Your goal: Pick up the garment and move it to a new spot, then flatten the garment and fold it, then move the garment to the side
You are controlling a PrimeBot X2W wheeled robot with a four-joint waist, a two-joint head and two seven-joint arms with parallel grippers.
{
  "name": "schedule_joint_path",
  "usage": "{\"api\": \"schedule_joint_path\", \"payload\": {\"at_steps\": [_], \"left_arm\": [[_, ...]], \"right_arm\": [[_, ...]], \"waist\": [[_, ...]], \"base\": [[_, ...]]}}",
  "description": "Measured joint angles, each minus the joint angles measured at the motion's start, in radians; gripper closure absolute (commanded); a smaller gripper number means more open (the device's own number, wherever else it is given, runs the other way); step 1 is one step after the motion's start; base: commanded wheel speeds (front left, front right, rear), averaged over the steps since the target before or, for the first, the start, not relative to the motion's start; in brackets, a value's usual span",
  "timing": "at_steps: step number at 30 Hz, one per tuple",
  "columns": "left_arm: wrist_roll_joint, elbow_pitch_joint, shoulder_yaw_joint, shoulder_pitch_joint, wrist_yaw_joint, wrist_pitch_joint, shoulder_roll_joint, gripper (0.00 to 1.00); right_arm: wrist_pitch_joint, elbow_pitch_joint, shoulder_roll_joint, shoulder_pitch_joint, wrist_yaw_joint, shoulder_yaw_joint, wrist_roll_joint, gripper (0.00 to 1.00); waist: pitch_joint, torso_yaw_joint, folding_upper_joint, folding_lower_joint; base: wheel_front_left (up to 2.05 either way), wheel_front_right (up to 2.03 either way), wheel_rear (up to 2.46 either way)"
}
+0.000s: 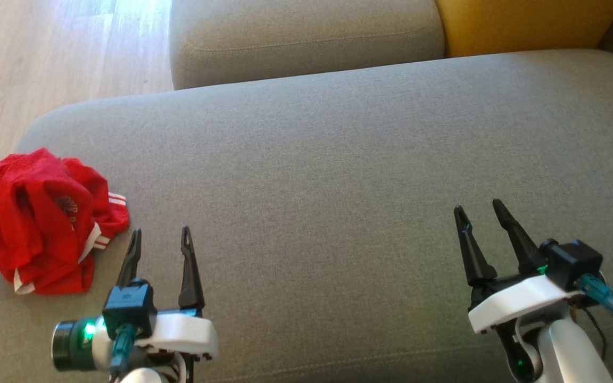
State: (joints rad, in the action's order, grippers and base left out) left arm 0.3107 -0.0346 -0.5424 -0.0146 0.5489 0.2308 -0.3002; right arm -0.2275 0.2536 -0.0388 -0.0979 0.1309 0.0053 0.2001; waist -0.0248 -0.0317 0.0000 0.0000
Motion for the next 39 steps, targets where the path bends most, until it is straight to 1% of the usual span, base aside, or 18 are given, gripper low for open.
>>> {"api": "schedule_joint_path", "payload": {"at_steps": [3, 8, 10, 19, 20, 31, 35, 39], "left_arm": [[-0.024, 0.025, 0.026, 0.022, -0.031, 0.009, 0.02, 0.0], [-0.073, 0.071, 0.056, 0.04, -0.079, 0.019, 0.048, 0.0], [-0.078, 0.092, 0.072, 0.046, -0.104, 0.019, 0.065, 0.0], [-0.111, 0.152, 0.148, 0.051, -0.178, 0.019, 0.113, 0.0], [-0.111, 0.152, 0.148, 0.051, -0.178, 0.019, 0.113, 0.0], [-0.163, 0.181, 0.215, 0.051, -0.245, 0.019, 0.157, 0.0], [-0.179, 0.189, 0.236, 0.051, -0.269, 0.019, 0.17, 0.0], [-0.193, 0.193, 0.256, 0.052, -0.286, 0.019, 0.173, 0.0]], "right_arm": [[-0.011, 0.028, 0.0, -0.015, 0.0, 0.001, -0.048, 0.0], [-0.025, 0.038, 0.0, -0.035, 0.0, 0.006, -0.103, 0.0], [-0.025, 0.04, 0.0, -0.035, 0.0, 0.007, -0.107, 0.0], [-0.025, 0.043, -0.001, -0.035, 0.0, 0.007, -0.109, 0.0], [-0.025, 0.043, -0.001, -0.035, 0.0, 0.007, -0.109, 0.0], [-0.025, 0.047, -0.001, -0.035, 0.0, 0.008, -0.108, 0.0], [-0.025, 0.047, -0.002, -0.035, 0.0, 0.01, -0.102, 0.0], [-0.025, 0.041, -0.002, -0.033, 0.0, 0.03, -0.088, 0.0]], "waist": [[-0.002, -0.002, 0.0, 0.0], [-0.003, -0.005, 0.0, 0.0], [-0.003, -0.006, 0.0, 0.0], [0.0, -0.007, 0.0, 0.0], [0.0, -0.007, 0.0, 0.0], [0.001, 0.002, 0.0, 0.0], [0.0, 0.028, 0.0, 0.0], [-0.004, 0.073, 0.0, 0.0]], "base": [[0.0, 0.0, 0.0], [0.0, 0.0, 0.0], [0.0, 0.0, 0.0], [0.0, 0.0, 0.0], [0.0, 0.0, 0.0], [0.0, 0.0, 0.0], [0.0, 0.0, 0.0], [0.0, 0.0, 0.0]]}}
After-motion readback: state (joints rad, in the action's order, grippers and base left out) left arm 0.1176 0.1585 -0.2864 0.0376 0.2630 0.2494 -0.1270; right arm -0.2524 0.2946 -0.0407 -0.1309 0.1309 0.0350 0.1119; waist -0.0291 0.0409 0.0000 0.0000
